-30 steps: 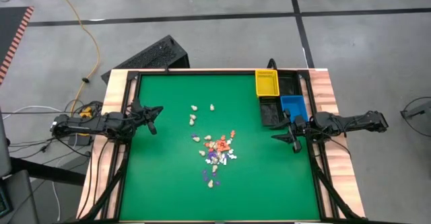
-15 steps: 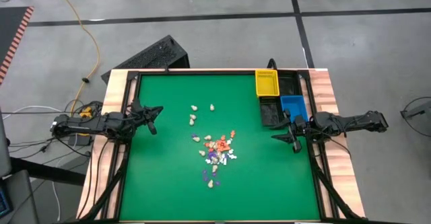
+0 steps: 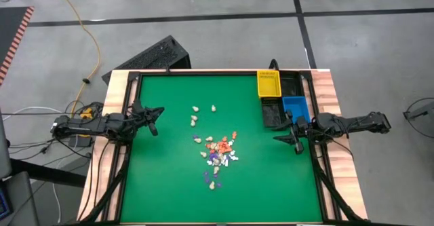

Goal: Sort Halloween decoration
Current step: Put the gray skull toy into the top black basket

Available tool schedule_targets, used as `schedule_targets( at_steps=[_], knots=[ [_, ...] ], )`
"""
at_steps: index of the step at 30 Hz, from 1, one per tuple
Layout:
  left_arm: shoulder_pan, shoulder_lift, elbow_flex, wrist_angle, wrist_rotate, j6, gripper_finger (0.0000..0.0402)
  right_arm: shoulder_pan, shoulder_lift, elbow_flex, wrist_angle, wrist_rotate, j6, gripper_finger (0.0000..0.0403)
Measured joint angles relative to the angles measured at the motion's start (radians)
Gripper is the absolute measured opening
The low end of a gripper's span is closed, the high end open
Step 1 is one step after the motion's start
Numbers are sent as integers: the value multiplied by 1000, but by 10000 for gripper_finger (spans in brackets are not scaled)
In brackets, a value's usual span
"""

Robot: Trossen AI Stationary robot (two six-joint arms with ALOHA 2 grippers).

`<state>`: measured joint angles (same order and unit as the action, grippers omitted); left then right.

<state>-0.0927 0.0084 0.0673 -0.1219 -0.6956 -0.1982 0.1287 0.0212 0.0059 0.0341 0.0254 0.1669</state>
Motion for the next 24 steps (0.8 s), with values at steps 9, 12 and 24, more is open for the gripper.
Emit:
schedule_targets(
  at_steps=[9, 12, 24],
  knots=[
    [0, 0, 0, 0, 0, 0, 0, -5, 0, 0, 28, 4, -13, 178],
    [0, 0, 0, 0, 0, 0, 0, -5, 0, 0, 132, 4, 75, 178],
    [0, 0, 0, 7, -17, 81, 0, -7, -2, 0, 550, 90, 430, 178]
  ],
)
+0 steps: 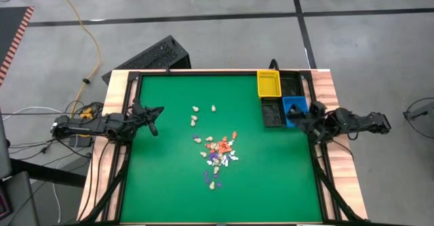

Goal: Sort Halloween decoration
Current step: Put the gray skull toy into the top black basket

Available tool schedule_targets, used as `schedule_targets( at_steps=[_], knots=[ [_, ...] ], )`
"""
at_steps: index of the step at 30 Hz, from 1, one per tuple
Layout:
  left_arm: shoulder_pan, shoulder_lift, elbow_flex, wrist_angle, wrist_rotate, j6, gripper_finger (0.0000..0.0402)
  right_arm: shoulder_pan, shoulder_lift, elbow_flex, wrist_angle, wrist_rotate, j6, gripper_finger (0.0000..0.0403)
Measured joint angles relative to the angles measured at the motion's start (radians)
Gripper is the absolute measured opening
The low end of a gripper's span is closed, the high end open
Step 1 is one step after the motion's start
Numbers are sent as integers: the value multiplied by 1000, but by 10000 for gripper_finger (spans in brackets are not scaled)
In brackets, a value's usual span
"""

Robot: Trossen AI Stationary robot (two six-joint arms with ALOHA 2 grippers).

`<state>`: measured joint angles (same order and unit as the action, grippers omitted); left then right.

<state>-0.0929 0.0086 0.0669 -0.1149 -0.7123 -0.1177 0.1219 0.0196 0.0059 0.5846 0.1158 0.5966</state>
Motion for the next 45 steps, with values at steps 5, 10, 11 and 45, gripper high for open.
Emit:
schedule_targets(
  at_steps=[5, 10, 11, 45],
  knots=[
    [0, 0, 0, 4, 39, -92, 0, -2, 0, 0, 36, 60, -69, 178],
    [0, 0, 0, -1, 50, -112, 0, -2, 0, 0, 47, 62, -63, 178],
    [0, 0, 0, -2, 49, -112, 0, -2, 0, 0, 61, 62, -63, 178],
    [2, 0, -3, 445, 95, -325, 27, -20, 21, 118, -99, 220, -235, 178]
  ],
)
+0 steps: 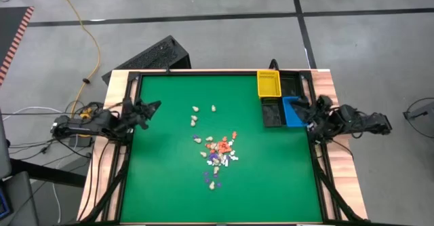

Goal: Sort Halloween decoration
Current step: Put the gray skull toy into the top black basket

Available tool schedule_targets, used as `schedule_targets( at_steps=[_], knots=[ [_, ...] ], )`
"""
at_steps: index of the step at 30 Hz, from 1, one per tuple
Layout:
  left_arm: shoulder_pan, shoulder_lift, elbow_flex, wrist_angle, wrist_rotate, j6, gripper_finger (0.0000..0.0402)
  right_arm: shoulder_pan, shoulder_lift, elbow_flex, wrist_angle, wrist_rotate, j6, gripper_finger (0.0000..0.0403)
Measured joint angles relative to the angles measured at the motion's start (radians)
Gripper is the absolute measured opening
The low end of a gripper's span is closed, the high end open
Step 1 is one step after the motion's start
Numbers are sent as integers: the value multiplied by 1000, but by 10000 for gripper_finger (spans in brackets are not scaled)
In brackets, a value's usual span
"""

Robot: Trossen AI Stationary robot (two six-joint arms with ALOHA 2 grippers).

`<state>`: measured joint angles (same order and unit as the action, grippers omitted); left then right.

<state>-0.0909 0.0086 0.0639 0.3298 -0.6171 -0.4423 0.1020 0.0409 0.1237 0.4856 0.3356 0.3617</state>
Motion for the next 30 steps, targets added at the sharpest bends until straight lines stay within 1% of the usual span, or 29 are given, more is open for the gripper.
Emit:
schedule_targets(
  at_steps=[4, 8, 11, 14, 16, 19, 21, 23, 25, 28, 30],
  knots=[
    [0, 0, 4, 131, 33, 32, 51, 0, 90, 146, -136, 47, -159, 178],
    [0, 22, 52, 137, 64, 77, 72, 0, 257, 305, -255, 173, -309, 190],
    [0, 90, 114, 130, 88, 153, 86, -1, 409, 407, -272, 275, -399, 212],
    [0, 194, 190, 123, 99, 232, 99, -29, 546, 484, -277, 334, -438, 234],
    [0, 273, 249, 93, 103, 270, 107, -65, 626, 518, -275, 344, -437, 242],
    [0, 384, 355, -21, 105, 284, 116, -135, 767, 544, -270, 339, -376, 246],
    [0, 445, 437, -140, 71, 284, 119, -192, 861, 544, -268, 307, -292, 246],
    [1, 496, 516, -267, 16, 297, 121, -244, 960, 544, -235, 268, -194, 246],
    [1, 539, 584, -374, -43, 300, 121, -278, 1070, 542, -218, 218, -134, 246],
    [1, 577, 658, -491, -100, 279, 121, -297, 1214, 581, -167, 201, -110, 246],
    [1, 591, 689, -534, -103, 264, 121, -295, 1307, 618, -174, 203, -117, 245]
  ],
)
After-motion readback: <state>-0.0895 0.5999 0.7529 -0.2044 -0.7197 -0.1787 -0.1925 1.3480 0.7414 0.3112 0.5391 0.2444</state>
